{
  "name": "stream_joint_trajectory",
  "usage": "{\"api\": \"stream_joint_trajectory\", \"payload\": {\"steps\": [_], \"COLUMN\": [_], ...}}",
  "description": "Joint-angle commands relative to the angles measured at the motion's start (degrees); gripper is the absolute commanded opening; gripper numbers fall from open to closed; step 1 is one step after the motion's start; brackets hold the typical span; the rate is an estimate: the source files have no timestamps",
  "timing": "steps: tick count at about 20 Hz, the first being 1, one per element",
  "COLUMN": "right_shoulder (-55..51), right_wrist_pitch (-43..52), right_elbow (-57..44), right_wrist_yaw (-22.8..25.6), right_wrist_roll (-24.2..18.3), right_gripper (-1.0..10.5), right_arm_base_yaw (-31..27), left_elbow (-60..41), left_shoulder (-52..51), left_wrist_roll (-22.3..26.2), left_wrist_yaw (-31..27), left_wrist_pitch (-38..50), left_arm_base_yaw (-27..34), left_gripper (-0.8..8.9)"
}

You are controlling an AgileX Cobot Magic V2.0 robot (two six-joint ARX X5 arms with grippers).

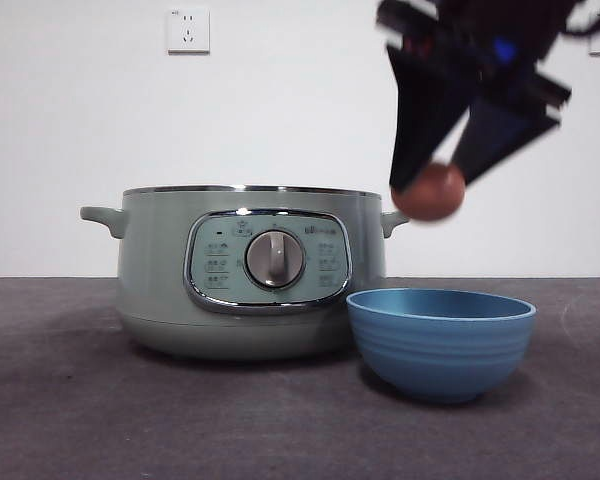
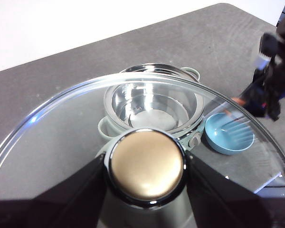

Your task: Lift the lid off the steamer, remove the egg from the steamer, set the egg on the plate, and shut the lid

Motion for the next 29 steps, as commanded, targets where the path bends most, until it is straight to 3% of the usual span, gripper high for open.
{"api": "stream_joint_trajectory", "payload": {"steps": [1,9,22,23,26,29], "right_shoulder": [1.09,9.09,14.01,14.01,14.01,14.01], "right_wrist_pitch": [4.24,13.68,13.70,13.22,12.22,12.13], "right_elbow": [-4.22,-8.07,-8.07,-8.07,-8.07,-8.07], "right_wrist_yaw": [-0.07,-0.09,-0.07,-0.09,-0.07,-0.07], "right_wrist_roll": [0.79,0.57,0.35,0.35,0.35,0.35], "right_gripper": [-0.1,-0.1,0.1,0.2,2.3,2.3], "right_arm_base_yaw": [0.02,0.02,0.02,0.02,0.07,0.07], "left_elbow": [0.96,0.96,0.96,0.96,0.96,0.96], "left_shoulder": [-0.44,-0.44,-0.44,-0.44,-0.44,-0.44], "left_wrist_roll": [0.46,0.46,0.46,0.46,0.46,0.46], "left_wrist_yaw": [0.13,0.11,0.09,0.09,0.11,0.13], "left_wrist_pitch": [2.84,2.82,2.40,2.40,2.38,2.03], "left_arm_base_yaw": [0.00,0.00,0.00,0.00,0.00,0.00], "left_gripper": [-0.08,-0.08,-0.08,-0.08,-0.08,-0.08]}}
